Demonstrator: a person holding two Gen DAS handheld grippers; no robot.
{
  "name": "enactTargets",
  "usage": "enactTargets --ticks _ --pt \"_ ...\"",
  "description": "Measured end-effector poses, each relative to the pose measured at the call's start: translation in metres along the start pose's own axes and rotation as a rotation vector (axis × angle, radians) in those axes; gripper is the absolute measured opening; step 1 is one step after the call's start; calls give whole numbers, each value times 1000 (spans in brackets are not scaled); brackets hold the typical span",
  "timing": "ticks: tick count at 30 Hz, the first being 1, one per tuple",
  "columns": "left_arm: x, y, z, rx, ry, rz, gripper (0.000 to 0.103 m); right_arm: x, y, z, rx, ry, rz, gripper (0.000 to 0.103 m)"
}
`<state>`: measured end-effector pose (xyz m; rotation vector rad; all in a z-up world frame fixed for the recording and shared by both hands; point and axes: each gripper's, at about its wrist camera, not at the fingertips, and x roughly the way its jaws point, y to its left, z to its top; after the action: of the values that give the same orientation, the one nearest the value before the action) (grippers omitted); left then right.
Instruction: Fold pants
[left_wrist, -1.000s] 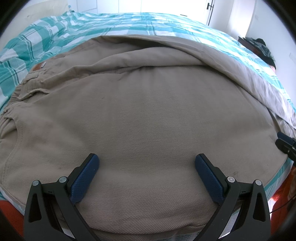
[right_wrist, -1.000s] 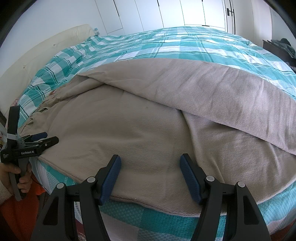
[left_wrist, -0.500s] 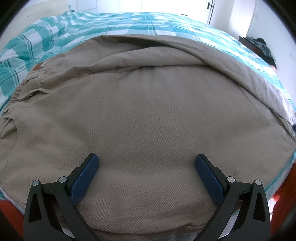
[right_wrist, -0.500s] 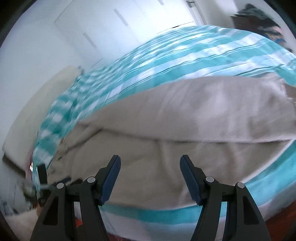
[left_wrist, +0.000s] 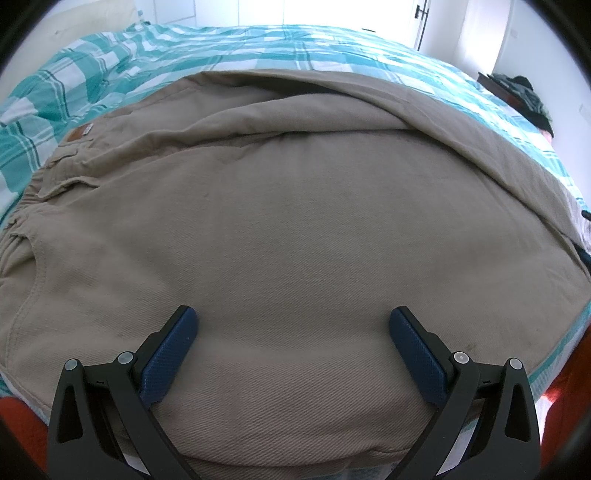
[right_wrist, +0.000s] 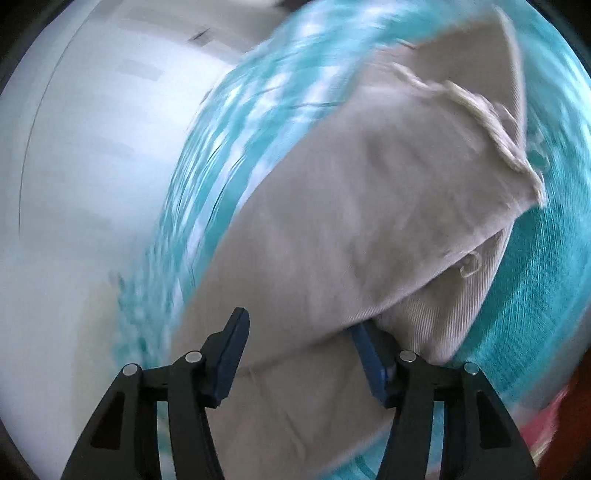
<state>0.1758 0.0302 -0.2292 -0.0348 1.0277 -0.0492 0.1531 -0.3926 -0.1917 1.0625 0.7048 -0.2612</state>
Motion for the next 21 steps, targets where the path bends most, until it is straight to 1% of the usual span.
enactTargets --ticks 2,3,4,5,6,7,8,9,10,11,13,14,15,16,17,18,19,20,21 --pt "0 0 0 0 -1 0 102 0 -5 6 72 -34 2 57" --pt "0 0 0 0 -1 0 102 -1 -5 8 85 -56 -5 55" --pt "0 0 0 0 -1 0 102 -2 -4 9 86 -75 -15 51" --pt "0 0 0 0 -2 0 102 -5 -1 10 65 -101 -45 49" --pt "0 0 1 -1 -1 -1 102 -6 3 10 35 -116 -76 39" --pt "-1 0 2 -2 3 -2 102 -7 9 12 -27 -130 -130 22" --pt "-3 1 4 -5 20 -7 102 -6 15 14 -81 -131 -167 11" --pt "-6 3 9 -17 54 -12 102 -7 21 17 -124 -128 -185 4" --pt "-13 8 17 -46 94 -28 102 -10 27 20 -151 -126 -176 4" --pt "-21 14 24 -82 102 -65 102 -19 40 25 -182 -132 -133 4" --pt "-40 30 42 -164 67 -167 102 -41 65 33 -278 -158 -63 4" --pt "-51 41 58 -211 36 -209 102 -58 93 36 -387 -173 -10 3" --pt "-57 49 70 -244 16 -236 102 -73 113 35 -460 -181 32 3" --pt "-61 58 85 -284 0 -276 102 -84 127 34 -506 -185 68 3" --pt "-62 69 101 -333 -5 -343 102 -104 148 34 -569 -183 133 3" --pt "-59 78 114 -370 2 -397 102 -115 157 31 -593 -179 166 3" --pt "-54 86 125 -411 12 -445 102 -134 170 28 -620 -167 229 3" --pt "-47 96 136 -459 22 -478 102 -147 176 22 -638 -159 267 3" --pt "-40 104 144 -501 31 -491 102 -161 180 17 -660 -154 300 3"
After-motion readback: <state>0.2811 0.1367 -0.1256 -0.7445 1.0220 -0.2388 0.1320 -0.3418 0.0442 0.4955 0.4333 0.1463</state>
